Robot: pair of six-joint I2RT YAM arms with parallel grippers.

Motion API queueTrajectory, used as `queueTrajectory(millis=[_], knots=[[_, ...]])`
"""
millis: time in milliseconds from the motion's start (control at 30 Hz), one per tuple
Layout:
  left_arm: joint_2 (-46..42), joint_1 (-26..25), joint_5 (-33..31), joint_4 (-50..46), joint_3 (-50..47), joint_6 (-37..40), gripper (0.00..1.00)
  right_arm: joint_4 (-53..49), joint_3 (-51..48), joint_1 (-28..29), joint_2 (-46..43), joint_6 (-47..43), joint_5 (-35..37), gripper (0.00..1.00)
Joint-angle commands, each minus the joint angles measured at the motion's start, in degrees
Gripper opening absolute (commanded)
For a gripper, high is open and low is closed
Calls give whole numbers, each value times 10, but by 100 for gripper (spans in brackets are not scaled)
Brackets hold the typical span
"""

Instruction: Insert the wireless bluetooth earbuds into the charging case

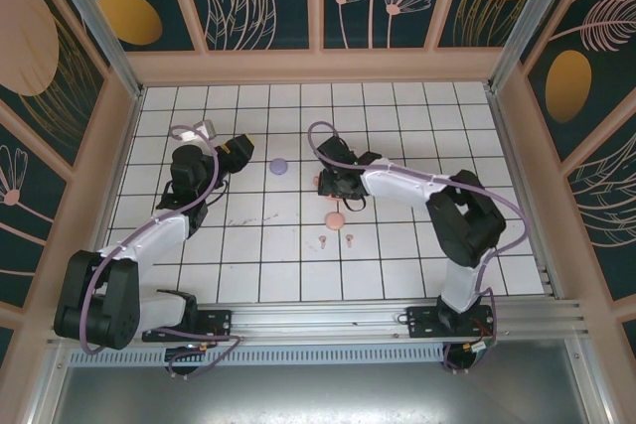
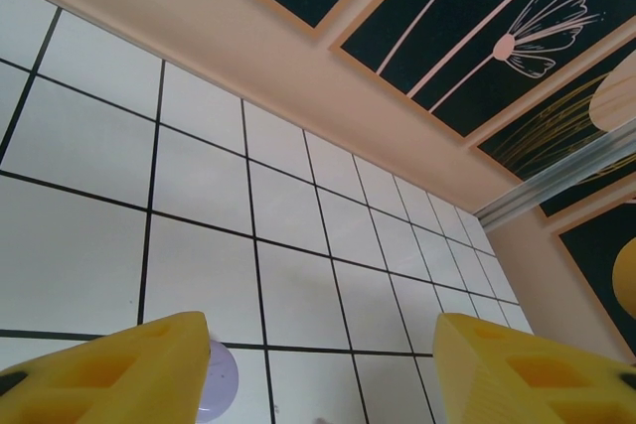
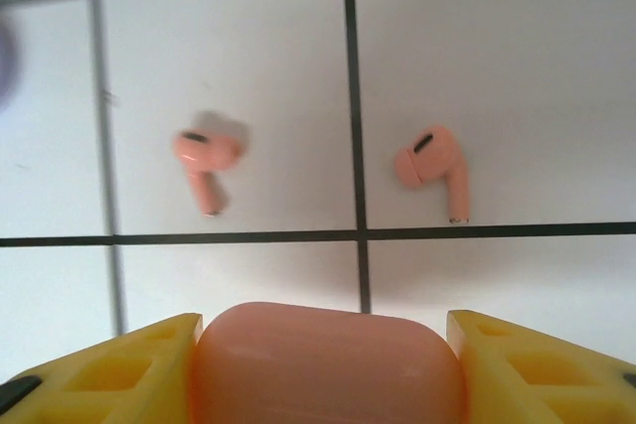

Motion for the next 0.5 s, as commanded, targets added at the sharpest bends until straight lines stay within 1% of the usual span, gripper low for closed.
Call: queueTrajectory(millis=[0, 100, 233, 333, 467], knots=[[-3, 1, 35, 36, -13, 2, 61, 6, 9, -5, -55, 15, -1, 51], [6, 1, 72, 86, -33, -11, 61, 15, 31, -16, -70, 23, -11, 51], [31, -10, 119, 180, -60, -43, 61, 45, 63, -35, -68, 47, -43, 51], [56, -37, 129, 257, -79, -66, 61, 71, 83, -45, -56, 77, -74, 51], [96, -78, 120, 365, -96, -91, 61, 93, 105, -49, -42, 119, -79, 51]])
